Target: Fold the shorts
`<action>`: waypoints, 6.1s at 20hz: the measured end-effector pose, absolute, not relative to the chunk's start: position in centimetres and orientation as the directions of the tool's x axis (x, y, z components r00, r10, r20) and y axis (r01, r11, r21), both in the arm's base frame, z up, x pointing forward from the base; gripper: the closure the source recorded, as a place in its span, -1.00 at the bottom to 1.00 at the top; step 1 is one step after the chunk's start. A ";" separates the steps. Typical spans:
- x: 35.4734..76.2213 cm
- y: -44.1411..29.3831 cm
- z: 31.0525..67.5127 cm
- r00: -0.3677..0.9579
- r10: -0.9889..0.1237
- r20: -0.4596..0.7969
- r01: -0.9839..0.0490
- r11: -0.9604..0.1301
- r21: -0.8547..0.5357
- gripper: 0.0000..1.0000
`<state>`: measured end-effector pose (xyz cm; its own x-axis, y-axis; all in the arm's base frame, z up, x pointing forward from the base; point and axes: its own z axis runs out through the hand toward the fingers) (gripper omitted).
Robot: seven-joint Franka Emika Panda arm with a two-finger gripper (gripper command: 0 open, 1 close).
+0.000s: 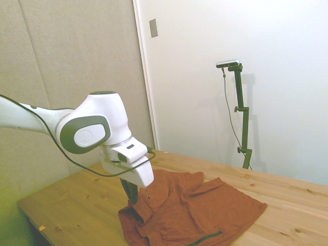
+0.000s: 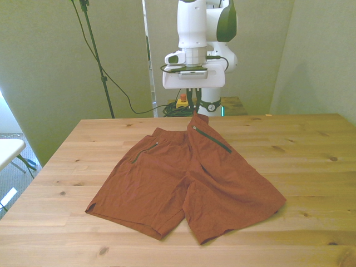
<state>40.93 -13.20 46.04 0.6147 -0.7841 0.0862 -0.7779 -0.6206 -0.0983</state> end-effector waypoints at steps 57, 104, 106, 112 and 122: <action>44.7 -18.8 46.6 0.508 -0.848 0.153 -0.861 -0.507 0.053 -1.00; 53.4 10.7 32.1 0.797 0.053 0.601 -0.275 -0.855 0.440 -1.00; 54.4 10.1 32.0 0.793 0.043 0.608 -0.289 -0.852 0.437 -1.00; 56.8 9.3 31.8 0.776 0.033 0.630 -0.309 -0.850 0.426 -1.00; 58.2 8.8 31.9 0.762 0.009 0.648 -0.313 -0.871 0.379 1.00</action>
